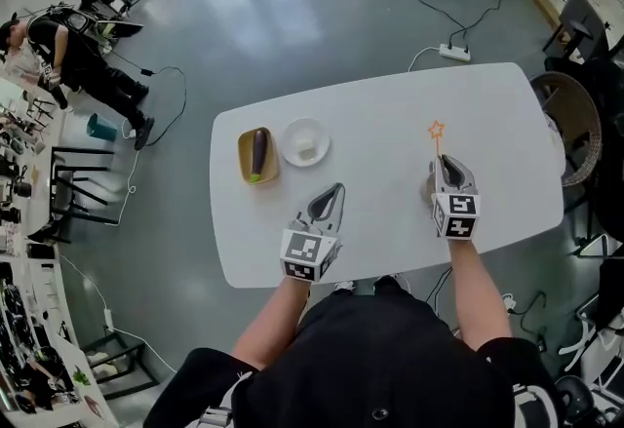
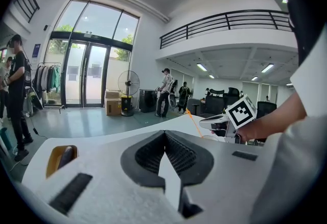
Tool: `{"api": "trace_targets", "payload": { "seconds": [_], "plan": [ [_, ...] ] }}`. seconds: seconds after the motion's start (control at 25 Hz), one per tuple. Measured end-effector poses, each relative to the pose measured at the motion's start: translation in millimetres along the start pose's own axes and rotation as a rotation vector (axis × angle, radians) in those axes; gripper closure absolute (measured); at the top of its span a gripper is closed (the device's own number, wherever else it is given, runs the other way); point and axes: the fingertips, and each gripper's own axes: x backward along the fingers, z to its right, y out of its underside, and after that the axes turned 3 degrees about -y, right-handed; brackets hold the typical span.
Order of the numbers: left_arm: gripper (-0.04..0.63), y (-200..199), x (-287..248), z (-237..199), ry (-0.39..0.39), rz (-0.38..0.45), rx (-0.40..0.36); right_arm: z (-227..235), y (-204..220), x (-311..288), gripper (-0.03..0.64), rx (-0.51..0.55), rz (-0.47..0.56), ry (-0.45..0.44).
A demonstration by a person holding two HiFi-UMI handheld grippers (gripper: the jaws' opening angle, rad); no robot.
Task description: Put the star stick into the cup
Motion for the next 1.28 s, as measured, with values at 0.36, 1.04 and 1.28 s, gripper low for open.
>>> {"api": "trace_targets", "payload": {
  "seconds": [0.36, 1.04, 1.28],
  "plan": [
    [0.584, -18.7, 2.7, -0.9, 0.014, 0.048, -0.027, -13.8, -59.5, 30.7, 0.577, 0.010, 0.143, -0.019],
    [0.584, -76.4, -1.9, 21.0, 0.077, 0.172, -0.078, -48.1, -149.1, 114.1, 0.611, 0.094, 0.368, -0.047],
    [0.584, -85.8, -0.8, 30.6, 0.111, 0.184, -0.119, -54.0, -141.4, 115.9, 0.612, 0.093, 0.324, -0.017]
  ]
}}
